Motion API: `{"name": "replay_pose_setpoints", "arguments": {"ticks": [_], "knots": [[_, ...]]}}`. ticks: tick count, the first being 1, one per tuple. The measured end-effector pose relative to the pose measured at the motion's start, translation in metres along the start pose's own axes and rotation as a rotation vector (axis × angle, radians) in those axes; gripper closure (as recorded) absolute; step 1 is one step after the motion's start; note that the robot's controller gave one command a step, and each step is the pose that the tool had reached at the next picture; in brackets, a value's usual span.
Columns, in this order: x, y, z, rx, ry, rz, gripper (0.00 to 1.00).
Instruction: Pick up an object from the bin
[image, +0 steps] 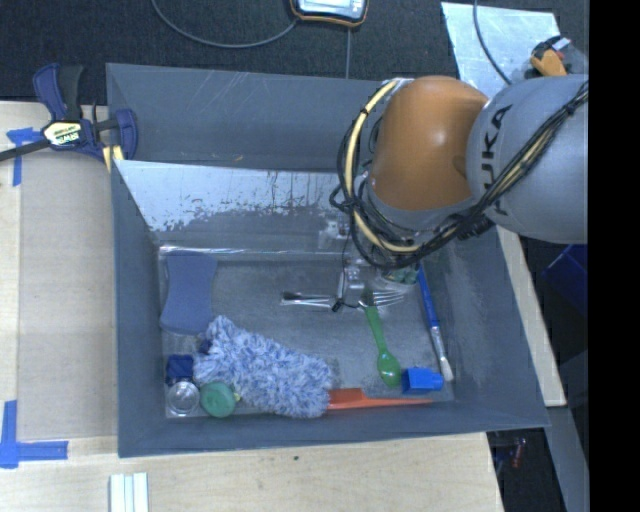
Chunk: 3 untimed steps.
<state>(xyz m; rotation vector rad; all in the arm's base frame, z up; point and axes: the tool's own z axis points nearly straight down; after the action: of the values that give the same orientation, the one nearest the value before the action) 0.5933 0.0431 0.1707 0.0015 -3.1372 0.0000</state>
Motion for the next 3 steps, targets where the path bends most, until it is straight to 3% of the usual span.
{"name": "replay_pose_setpoints", "arguments": {"ticks": [1, 2, 3], "knots": [[-0.002, 0.0, -0.004, 0.0, -0.008, 0.001, 0.0], [0.034, 0.085, 0.102, -0.002, -0.007, -0.085, 0.0], [0.039, 0.121, 0.034, 0.001, -0.03, -0.222, 0.0]]}}
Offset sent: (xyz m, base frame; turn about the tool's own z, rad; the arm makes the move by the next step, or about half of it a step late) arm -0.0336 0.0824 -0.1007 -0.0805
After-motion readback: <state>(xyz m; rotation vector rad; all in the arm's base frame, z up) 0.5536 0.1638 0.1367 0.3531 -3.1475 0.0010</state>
